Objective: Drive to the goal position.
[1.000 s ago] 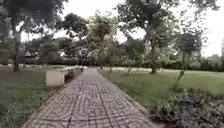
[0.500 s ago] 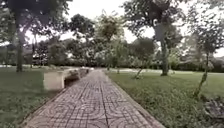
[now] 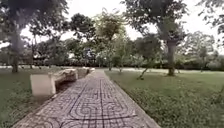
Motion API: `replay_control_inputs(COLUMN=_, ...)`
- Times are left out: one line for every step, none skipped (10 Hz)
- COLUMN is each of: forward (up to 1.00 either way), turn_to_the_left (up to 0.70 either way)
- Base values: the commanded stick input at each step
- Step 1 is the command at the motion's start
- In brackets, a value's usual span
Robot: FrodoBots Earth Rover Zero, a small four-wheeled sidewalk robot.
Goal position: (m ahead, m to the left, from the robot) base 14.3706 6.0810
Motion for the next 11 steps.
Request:
replay_control_inputs(forward=1.0, turn_to_the_left=0.0)
replay_control_inputs(forward=1.0, turn_to_the_left=0.0)
replay_control_inputs(forward=1.0, turn_to_the_left=0.0)
replay_control_inputs(forward=1.0, turn_to_the_left=0.0)
replay_control_inputs(forward=1.0, turn_to_the_left=0.0)
replay_control_inputs(forward=1.0, turn_to_the_left=0.0)
replay_control_inputs(forward=1.0, turn_to_the_left=0.0)
replay_control_inputs(forward=1.0, turn_to_the_left=0.0)
replay_control_inputs(forward=1.0, turn_to_the_left=0.0)
replay_control_inputs(forward=1.0, turn_to_the_left=0.0)
replay_control_inputs(forward=1.0, turn_to_the_left=0.0)
